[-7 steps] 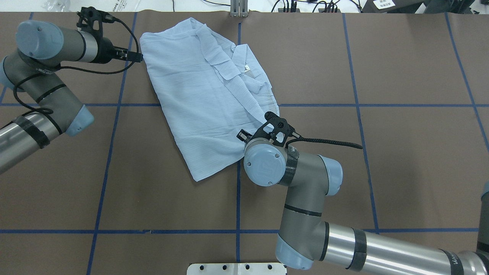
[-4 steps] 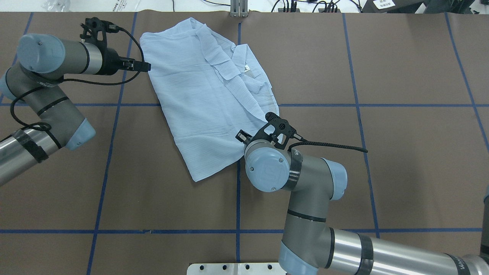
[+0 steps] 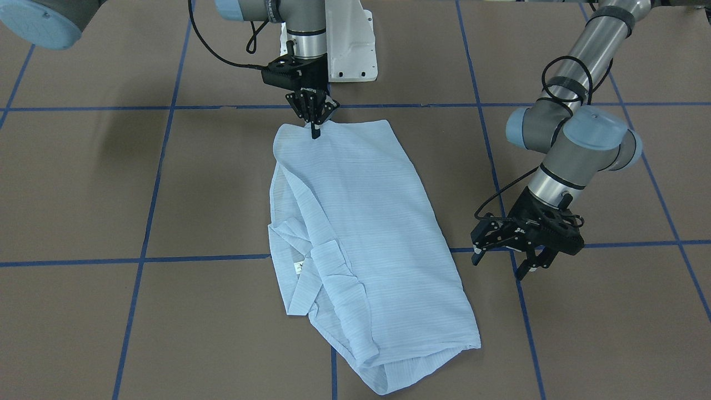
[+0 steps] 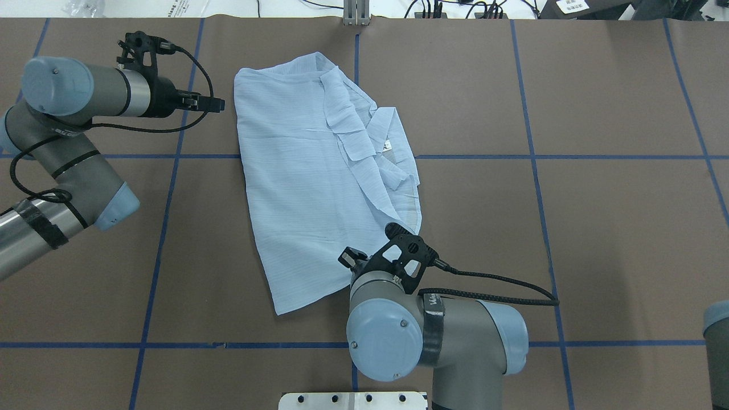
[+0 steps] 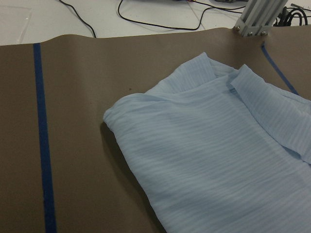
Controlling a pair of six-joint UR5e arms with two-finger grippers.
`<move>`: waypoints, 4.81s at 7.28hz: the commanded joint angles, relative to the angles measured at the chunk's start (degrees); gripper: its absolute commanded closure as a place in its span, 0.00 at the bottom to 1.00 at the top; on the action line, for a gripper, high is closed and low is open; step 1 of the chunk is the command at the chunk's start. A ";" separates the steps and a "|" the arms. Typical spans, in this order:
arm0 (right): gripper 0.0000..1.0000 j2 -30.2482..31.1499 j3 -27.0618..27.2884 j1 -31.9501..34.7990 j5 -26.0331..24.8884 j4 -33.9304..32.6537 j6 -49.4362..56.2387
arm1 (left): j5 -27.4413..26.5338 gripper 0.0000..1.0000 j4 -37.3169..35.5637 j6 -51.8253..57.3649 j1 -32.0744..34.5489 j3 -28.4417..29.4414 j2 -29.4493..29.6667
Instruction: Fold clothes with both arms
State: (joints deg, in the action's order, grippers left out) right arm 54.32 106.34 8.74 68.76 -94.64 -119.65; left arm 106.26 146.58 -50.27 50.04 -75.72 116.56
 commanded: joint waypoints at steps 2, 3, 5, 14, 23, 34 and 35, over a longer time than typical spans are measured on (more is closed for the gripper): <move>0.01 0.60 0.88 -1.27 -0.74 -1.52 2.55 | 0.00 0.00 0.02 -0.01 -0.03 0.05 -0.02; 0.00 0.87 1.41 -0.05 -0.48 -1.52 7.81 | 0.00 0.00 0.02 -0.01 -0.03 0.05 -0.02; 0.00 4.19 9.61 2.41 3.10 -6.31 18.43 | 0.00 0.00 -0.06 -0.01 -0.03 0.14 -0.02; 0.00 -17.75 -26.95 13.24 6.12 -8.28 51.00 | 0.09 0.00 0.02 -0.09 -0.03 0.05 -0.11; 0.00 -26.80 -44.03 17.10 6.20 -6.61 55.06 | 0.09 0.00 0.02 -0.09 -0.12 -0.04 -0.02; 0.00 -21.71 -38.84 27.13 15.69 5.46 58.63 | 0.09 0.00 0.02 0.17 -0.20 0.23 -0.02; 0.00 -23.11 -38.84 25.12 15.70 5.86 55.18 | 0.09 0.00 0.02 0.08 -0.20 0.23 -0.02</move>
State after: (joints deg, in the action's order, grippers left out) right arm 32.59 67.34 35.74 83.51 -91.65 -59.64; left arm 106.35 146.60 -50.13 49.85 -75.53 116.53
